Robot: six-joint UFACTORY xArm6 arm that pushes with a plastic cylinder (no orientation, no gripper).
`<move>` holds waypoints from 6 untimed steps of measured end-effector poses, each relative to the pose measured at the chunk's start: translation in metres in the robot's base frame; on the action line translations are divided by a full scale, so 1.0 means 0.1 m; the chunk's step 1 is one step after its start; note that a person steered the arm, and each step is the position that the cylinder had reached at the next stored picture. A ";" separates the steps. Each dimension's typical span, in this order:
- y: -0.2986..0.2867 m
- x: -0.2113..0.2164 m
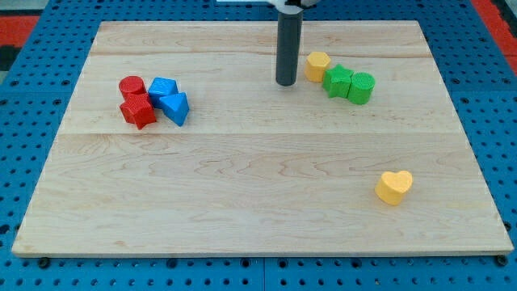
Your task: Slide your arm towards yellow heart
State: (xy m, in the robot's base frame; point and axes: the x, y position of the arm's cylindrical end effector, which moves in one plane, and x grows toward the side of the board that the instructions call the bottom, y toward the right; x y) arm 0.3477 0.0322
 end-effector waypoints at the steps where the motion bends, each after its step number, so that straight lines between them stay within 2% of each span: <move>1: -0.27 0.35; 4: 0.42 2.20; 6: 0.92 2.08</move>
